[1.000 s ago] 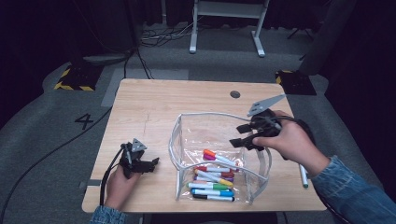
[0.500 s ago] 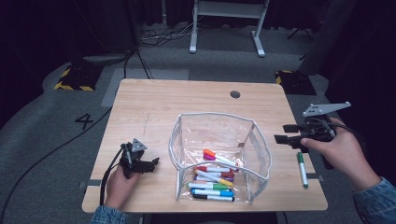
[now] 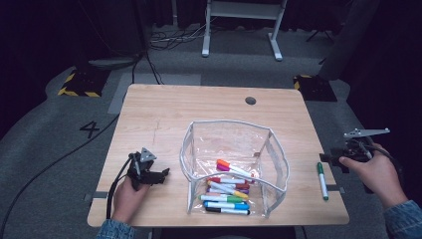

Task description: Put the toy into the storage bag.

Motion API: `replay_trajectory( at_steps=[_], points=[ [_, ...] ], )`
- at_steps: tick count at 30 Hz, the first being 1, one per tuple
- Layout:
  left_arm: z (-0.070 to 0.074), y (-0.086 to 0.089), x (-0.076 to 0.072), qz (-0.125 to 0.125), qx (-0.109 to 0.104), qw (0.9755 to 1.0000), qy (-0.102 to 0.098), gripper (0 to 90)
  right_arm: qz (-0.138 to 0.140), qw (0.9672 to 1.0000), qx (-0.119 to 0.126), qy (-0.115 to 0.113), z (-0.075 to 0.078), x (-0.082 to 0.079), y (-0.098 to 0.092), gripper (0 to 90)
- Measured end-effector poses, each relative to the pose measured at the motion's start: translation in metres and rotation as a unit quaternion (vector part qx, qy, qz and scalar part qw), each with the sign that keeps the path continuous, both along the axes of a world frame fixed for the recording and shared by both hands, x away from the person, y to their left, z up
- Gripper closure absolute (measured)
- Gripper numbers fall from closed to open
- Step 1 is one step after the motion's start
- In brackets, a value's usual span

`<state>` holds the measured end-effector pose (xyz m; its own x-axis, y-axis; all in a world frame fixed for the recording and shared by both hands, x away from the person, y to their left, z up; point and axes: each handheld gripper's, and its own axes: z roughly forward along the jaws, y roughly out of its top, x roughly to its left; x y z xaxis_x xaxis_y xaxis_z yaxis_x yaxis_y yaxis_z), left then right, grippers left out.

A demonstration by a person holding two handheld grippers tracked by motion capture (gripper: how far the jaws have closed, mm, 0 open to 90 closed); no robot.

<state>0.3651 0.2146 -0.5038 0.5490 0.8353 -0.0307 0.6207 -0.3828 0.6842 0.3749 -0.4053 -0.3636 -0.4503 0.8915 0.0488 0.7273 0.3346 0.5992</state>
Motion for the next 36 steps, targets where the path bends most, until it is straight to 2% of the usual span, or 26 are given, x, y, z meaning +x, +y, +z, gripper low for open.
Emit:
replay_trajectory(
  at_steps=[6, 12, 15, 19, 21, 23, 25, 27, 31, 34, 35, 36],
  points=[
    [0.0, 0.0, 0.0, 0.001, 0.0, 1.0, 0.0, 14.8, -0.037, 0.9986, -0.016, 0.033, -0.04, 0.003, -0.018, 44.4],
    [0.0, 0.0, 0.0, 0.001, 0.0, 1.0, 0.0, 14.8, -0.059, 0.996, -0.027, 0.062, -0.074, 0.003, -0.028, 46.9],
    [0.0, 0.0, 0.0, 0.0, 0.0, 1.0, 0.0, 14.8, -0.068, 0.9941, -0.028, 0.08, -0.087, 0.004, -0.03, 48.8],
    [0.0, 0.0, 0.0, 0.0, 0.0, 1.0, 0.0, 14.8, -0.074, 0.9926, -0.03, 0.092, -0.098, 0.006, -0.03, 54.8],
    [0.0, 0.0, 0.0, 0.001, 0.0, 1.0, 0.0, 14.8, -0.076, 0.992, -0.027, 0.097, -0.101, 0.008, -0.029, 59.2],
    [0.0, 0.0, 0.0, 0.001, 0.0, 1.0, 0.0, 14.8, -0.083, 0.9905, -0.028, 0.106, -0.103, 0.008, -0.026, 68.4],
    [0.0, 0.0, 0.0, 0.001, 0.0, 1.0, 0.0, 14.8, -0.094, 0.9889, -0.025, 0.112, -0.102, 0.008, -0.022, 73.6],
    [0.0, 0.0, 0.0, 0.001, 0.0, 1.0, 0.0, 14.8, -0.098, 0.9879, -0.03, 0.116, -0.102, 0.008, -0.019, 73.8],
    [0.0, 0.0, 0.0, 0.001, 0.0, 1.0, 0.0, 14.8, -0.084, 0.9889, -0.02, 0.121, -0.098, 0.007, -0.012, 73.9],
    [0.0, 0.0, 0.0, 0.001, 0.0, 1.0, 0.0, 14.8, -0.066, 0.9916, -0.002, 0.111, -0.084, 0.005, -0.005, 74.0],
    [0.0, 0.0, 0.0, 0.001, 0.0, 1.0, 0.0, 14.8, -0.066, 0.9916, -0.002, 0.111, -0.084, 0.005, -0.005, 74.0],
    [0.0, 0.0, 0.0, 0.001, 0.0, 1.0, 0.0, 14.8, -0.051, 0.9935, 0.008, 0.102, -0.07, 0.004, 0.001, 74.0]
  ],
)
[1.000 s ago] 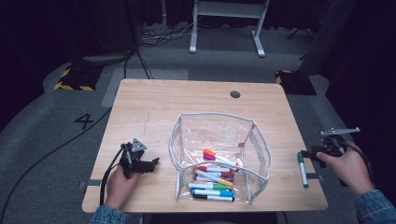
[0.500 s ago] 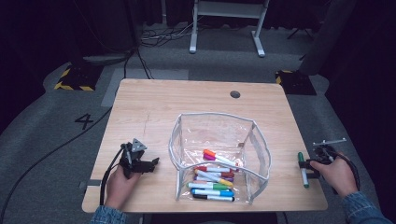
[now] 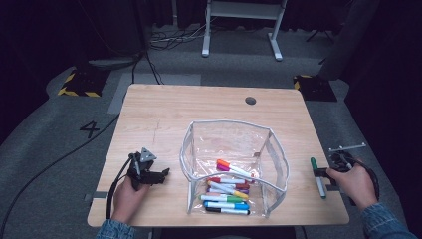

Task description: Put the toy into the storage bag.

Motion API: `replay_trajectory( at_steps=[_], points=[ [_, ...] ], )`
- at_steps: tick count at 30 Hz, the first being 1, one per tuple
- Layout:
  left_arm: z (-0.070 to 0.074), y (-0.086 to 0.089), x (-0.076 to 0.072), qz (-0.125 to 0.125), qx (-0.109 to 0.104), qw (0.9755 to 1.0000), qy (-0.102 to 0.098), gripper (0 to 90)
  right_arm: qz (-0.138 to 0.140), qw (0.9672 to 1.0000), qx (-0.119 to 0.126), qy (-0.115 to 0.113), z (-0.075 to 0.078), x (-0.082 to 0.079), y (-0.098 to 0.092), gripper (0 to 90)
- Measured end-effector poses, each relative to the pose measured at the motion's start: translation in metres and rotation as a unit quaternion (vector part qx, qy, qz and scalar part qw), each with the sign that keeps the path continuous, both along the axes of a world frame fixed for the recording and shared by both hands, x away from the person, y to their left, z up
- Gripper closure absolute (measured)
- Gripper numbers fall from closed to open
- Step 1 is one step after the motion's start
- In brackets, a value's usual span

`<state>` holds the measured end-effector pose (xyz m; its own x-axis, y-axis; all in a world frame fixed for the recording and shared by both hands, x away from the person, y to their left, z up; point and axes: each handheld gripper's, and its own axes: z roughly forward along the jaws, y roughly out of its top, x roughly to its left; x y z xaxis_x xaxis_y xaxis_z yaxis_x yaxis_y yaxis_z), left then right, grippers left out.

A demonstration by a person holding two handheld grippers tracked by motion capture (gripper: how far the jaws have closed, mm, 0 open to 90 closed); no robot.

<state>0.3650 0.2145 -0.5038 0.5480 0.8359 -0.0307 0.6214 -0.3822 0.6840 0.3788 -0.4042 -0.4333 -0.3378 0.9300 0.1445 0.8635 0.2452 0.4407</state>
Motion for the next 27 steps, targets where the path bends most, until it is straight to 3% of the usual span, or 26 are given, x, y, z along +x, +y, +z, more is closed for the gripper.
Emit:
replay_trajectory(
  at_steps=[4, 12, 22, 27],
  points=[
    [0.0, 0.0, 0.0, 0.0, 0.0, 1.0, 0.0, 14.8, 0.032, 0.9993, 0.017, -0.014, 0.024, -0.004, 0.014, 74.6],
    [0.0, 0.0, 0.0, 0.0, 0.0, 1.0, 0.0, 14.8, 0.081, 0.9959, 0.029, -0.028, 0.052, -0.009, 0.041, 74.7],
    [0.0, 0.0, 0.0, 0.001, 0.0, 1.0, 0.0, 14.8, 0.146, 0.9865, 0.021, -0.071, 0.125, -0.025, 0.075, 74.8],
    [0.0, 0.0, -0.001, 0.002, -0.001, 1.0, 0.001, 14.8, 0.175, 0.9809, 0.013, -0.084, 0.153, -0.032, 0.09, 74.8]
  ],
)
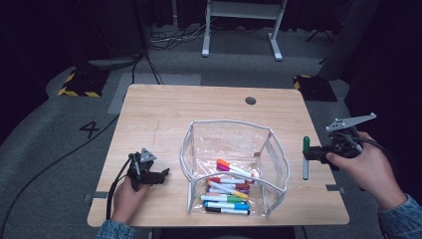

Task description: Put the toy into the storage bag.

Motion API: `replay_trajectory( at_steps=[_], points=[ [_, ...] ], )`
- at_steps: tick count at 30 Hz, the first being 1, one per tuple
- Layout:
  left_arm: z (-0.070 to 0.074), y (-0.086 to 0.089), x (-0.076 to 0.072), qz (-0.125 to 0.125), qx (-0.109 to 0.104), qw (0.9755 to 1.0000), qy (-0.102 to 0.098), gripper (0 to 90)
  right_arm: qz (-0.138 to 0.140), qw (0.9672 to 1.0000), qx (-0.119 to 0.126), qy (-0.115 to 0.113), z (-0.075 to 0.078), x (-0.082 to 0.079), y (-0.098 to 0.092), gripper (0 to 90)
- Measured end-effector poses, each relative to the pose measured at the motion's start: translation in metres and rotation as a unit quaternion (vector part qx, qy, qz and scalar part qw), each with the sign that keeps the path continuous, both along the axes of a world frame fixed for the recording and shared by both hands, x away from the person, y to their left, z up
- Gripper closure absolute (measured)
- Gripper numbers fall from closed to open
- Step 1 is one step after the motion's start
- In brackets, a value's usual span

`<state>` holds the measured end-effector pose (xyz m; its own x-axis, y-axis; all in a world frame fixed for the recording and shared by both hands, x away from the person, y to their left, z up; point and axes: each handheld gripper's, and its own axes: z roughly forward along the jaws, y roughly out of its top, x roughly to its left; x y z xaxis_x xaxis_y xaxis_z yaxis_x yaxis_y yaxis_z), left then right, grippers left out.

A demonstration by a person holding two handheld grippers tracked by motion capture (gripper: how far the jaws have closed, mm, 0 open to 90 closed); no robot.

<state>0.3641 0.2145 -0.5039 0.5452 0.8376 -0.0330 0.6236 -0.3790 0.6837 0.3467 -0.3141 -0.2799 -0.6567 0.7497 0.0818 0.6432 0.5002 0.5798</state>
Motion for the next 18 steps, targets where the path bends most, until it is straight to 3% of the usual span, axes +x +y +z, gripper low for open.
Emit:
replay_trajectory(
  at_steps=[9, 18],
  points=[
    [0.0, 0.0, 0.0, -0.001, 0.0, 1.0, -0.001, 14.8, 0.045, 0.9987, -0.012, -0.019, 0.039, -0.006, 0.028, 74.9],
    [0.0, 0.0, -0.001, -0.001, 0.001, 1.0, -0.002, 14.8, 0.087, 0.9958, -0.018, -0.024, 0.062, -0.007, 0.056, 74.9]
  ],
)
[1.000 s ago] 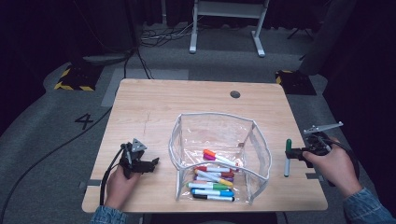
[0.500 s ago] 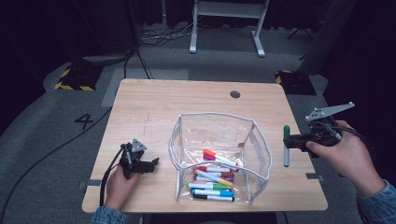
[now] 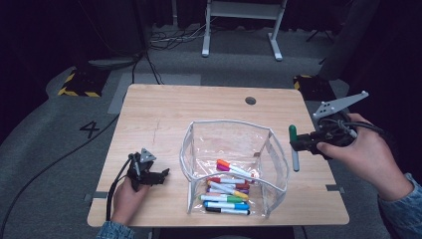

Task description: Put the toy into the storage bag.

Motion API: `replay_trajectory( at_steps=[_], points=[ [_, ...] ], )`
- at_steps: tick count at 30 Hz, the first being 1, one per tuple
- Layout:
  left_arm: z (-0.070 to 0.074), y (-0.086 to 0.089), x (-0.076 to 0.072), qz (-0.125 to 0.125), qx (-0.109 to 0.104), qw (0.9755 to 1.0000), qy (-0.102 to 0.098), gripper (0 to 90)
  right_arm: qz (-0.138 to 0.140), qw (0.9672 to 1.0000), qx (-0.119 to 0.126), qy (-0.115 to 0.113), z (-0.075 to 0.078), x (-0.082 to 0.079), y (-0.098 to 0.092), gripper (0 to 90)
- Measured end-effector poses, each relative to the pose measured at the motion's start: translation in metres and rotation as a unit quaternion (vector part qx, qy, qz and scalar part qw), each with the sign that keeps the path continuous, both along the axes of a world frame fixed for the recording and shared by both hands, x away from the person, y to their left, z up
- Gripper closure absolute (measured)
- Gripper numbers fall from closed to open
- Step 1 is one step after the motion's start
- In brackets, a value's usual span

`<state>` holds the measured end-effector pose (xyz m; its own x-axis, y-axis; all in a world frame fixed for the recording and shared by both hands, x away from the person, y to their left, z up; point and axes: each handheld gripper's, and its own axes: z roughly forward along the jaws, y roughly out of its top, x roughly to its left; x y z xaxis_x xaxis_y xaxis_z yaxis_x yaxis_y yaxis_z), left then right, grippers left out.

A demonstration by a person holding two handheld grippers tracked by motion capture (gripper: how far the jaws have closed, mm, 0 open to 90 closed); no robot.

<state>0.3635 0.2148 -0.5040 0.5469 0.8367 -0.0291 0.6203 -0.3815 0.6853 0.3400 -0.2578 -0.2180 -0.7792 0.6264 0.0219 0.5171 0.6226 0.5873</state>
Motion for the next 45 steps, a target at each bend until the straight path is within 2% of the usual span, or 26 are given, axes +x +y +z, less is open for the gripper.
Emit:
replay_trajectory(
  at_steps=[6, 9, 17, 22, 27, 30, 32, 40, 45],
  points=[
    [0.0, 0.0, 0.0, 0.001, 0.0, 1.0, 0.0, 14.8, 0.042, 0.9991, 0.006, -0.003, 0.014, -0.002, 0.024, 74.9],
    [0.0, 0.0, 0.0, 0.001, 0.0, 1.0, 0.0, 14.8, 0.068, 0.9976, 0.006, 0.01, 0.013, -0.001, 0.039, 74.9],
    [0.0, 0.0, 0.0, 0.0, 0.0, 1.0, 0.001, 14.7, 0.105, 0.9935, -0.016, 0.042, -0.004, 0.007, 0.075, 74.9],
    [0.0, 0.0, 0.0, 0.0, 0.0, 1.0, 0.001, 14.7, 0.121, 0.9895, -0.034, 0.071, -0.025, 0.017, 0.094, 74.9],
    [0.0, 0.0, 0.0, 0.0, 0.0, 1.0, 0.001, 14.8, 0.14, 0.9837, -0.04, 0.106, -0.051, 0.026, 0.109, 74.9],
    [0.0, 0.0, 0.0, 0.001, -0.001, 1.0, 0.0, 14.7, 0.152, 0.9786, -0.049, 0.13, -0.068, 0.029, 0.119, 74.9],
    [0.0, 0.0, 0.0, 0.001, -0.001, 1.0, 0.0, 14.7, 0.158, 0.9764, -0.054, 0.137, -0.076, 0.031, 0.124, 74.9],
    [0.0, 0.0, 0.0, 0.0, 0.0, 1.0, 0.001, 14.7, 0.179, 0.9623, -0.066, 0.193, -0.113, 0.046, 0.144, 74.9],
    [0.0, 0.0, 0.0, 0.0, 0.0, 1.0, 0.001, 14.7, 0.19, 0.9545, -0.081, 0.215, -0.131, 0.053, 0.154, 74.8]
  ],
)
